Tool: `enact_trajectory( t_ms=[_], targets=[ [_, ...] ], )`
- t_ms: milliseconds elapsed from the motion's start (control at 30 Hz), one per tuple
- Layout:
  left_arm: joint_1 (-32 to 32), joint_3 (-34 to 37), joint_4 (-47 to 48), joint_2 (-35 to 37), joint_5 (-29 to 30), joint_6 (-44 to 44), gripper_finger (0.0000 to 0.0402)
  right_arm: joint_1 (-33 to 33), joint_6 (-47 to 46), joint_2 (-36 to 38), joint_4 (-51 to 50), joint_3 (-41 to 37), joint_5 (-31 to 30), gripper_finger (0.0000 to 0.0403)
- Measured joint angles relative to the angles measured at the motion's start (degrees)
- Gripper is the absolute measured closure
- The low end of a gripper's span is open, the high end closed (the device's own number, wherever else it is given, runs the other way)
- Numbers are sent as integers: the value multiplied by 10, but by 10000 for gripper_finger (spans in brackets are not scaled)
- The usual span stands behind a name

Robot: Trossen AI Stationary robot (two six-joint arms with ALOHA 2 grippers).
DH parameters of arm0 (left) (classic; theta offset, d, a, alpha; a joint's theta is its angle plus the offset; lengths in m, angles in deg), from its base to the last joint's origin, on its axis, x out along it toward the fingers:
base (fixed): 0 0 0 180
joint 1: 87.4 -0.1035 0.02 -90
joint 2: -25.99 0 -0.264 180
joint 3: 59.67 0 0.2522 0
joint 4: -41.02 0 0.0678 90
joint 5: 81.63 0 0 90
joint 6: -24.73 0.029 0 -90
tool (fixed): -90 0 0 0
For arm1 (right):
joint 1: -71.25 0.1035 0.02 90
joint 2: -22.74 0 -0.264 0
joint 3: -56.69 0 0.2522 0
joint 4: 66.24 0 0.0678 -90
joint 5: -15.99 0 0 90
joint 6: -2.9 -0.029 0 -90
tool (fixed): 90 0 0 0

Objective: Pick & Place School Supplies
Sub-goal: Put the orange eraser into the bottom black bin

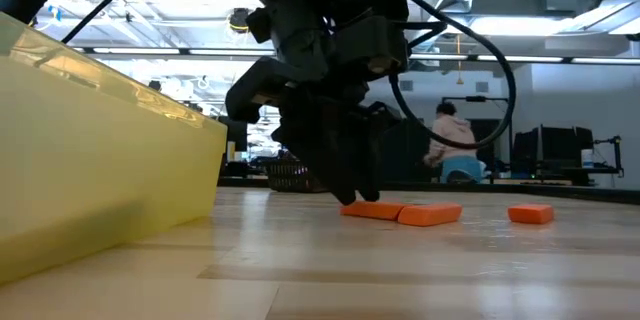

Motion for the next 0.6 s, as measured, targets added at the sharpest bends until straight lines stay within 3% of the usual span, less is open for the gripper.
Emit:
enact_trajectory(
  t_ms=[300, 600],
  targets=[
    [-14, -4, 7, 0, 21, -1, 248, 0, 8, 0, 0, 0, 0, 233],
    [-21, -4, 4, -1, 0, -3, 248, 0, 9, 0, 0, 0, 0, 233]
  ],
)
